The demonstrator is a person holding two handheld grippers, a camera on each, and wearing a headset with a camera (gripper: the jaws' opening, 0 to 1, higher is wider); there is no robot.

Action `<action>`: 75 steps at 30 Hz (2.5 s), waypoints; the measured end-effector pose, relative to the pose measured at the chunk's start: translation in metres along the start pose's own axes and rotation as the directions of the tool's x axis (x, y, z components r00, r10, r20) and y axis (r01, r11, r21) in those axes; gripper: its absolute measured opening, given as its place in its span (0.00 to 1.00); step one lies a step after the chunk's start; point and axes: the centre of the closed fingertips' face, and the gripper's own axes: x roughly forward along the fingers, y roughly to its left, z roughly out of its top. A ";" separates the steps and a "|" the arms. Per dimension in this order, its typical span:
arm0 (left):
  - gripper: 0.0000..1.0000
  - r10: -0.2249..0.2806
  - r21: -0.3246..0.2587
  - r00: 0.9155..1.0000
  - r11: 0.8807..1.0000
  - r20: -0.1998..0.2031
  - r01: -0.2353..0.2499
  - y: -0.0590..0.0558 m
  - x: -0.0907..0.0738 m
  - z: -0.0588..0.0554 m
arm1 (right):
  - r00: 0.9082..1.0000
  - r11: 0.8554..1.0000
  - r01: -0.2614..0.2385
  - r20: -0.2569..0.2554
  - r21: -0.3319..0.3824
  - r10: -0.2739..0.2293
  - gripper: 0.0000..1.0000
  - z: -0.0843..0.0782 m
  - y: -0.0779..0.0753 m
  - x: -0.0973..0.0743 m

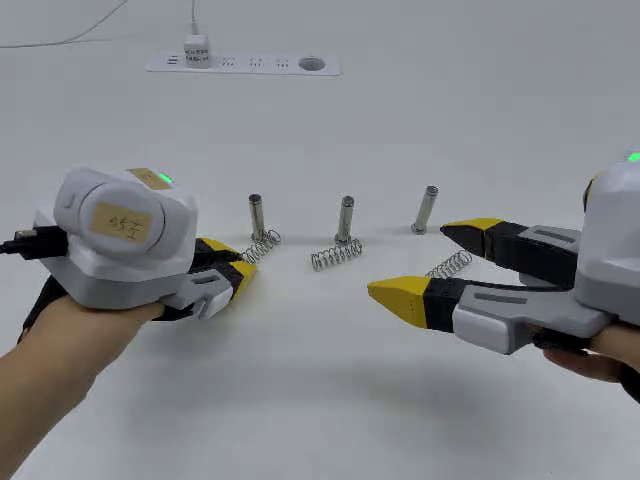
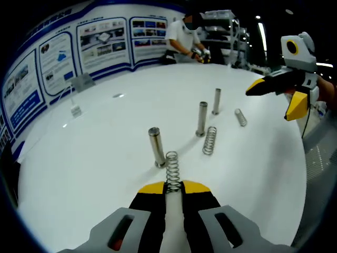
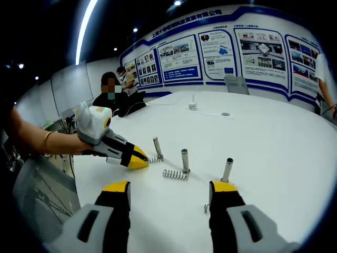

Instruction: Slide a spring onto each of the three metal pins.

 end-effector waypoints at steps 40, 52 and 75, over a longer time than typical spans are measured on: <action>0.10 -0.128 -0.097 0.918 0.980 0.376 0.176 -0.056 -0.079 0.077 | 0.968 0.943 -0.202 0.202 0.265 0.151 0.42 0.065 0.035 0.004; 0.10 -0.169 -0.019 0.886 0.980 0.432 0.196 -0.074 -0.086 0.091 | 0.949 0.896 -0.272 0.253 0.351 0.189 0.29 0.071 0.047 0.007; 0.10 -0.191 0.042 0.852 0.980 0.487 0.196 -0.081 -0.091 0.100 | 0.904 0.774 -0.406 0.339 0.486 0.261 0.13 0.080 0.061 0.006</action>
